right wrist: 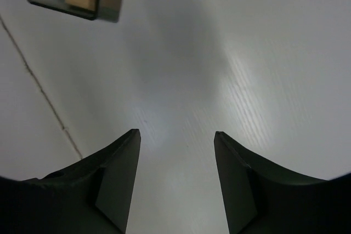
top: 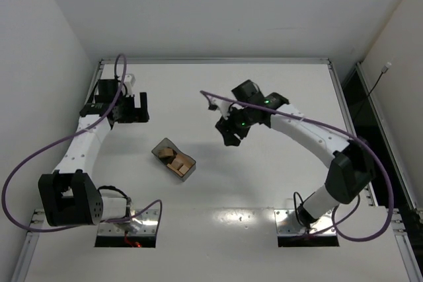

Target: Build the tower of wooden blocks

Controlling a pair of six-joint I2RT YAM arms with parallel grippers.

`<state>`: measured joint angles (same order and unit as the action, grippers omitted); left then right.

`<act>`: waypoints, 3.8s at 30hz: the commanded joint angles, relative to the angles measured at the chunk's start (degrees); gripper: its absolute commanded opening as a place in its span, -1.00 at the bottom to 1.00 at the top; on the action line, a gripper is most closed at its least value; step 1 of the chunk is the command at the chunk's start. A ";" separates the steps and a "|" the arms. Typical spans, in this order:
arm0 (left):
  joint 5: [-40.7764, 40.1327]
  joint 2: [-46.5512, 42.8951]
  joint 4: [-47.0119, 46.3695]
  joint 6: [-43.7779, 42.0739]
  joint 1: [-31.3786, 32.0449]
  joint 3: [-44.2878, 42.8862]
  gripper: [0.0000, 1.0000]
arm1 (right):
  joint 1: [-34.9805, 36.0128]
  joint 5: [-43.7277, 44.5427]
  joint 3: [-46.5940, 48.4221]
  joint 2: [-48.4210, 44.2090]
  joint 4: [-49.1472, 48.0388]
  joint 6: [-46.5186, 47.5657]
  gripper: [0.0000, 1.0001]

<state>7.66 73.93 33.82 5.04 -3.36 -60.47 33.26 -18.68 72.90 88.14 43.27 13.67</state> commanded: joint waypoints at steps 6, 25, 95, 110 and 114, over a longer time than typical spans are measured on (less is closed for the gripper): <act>-5.90 -1.77 1.07 1.11 -3.93 -2.90 1.00 | 13.77 3.55 11.64 11.60 -5.56 -7.15 -0.08; -7.75 2.62 1.68 -0.12 -15.62 -4.13 1.00 | 20.45 5.94 24.22 27.53 -7.41 -17.80 -0.08; -0.10 12.03 4.50 7.53 -23.01 -9.85 1.00 | 23.07 85.12 -24.73 19.63 -96.18 56.20 -1.00; 2.18 14.21 5.55 7.53 -23.01 -12.04 1.00 | 32.49 92.31 -32.24 20.37 -103.63 57.07 -1.00; 1.48 16.07 8.53 7.53 -23.01 -16.08 1.00 | 36.96 92.94 -36.95 16.46 -109.28 60.61 -1.00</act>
<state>8.40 89.60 41.36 12.51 -25.61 -72.79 67.13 71.00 37.43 108.05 -57.45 72.47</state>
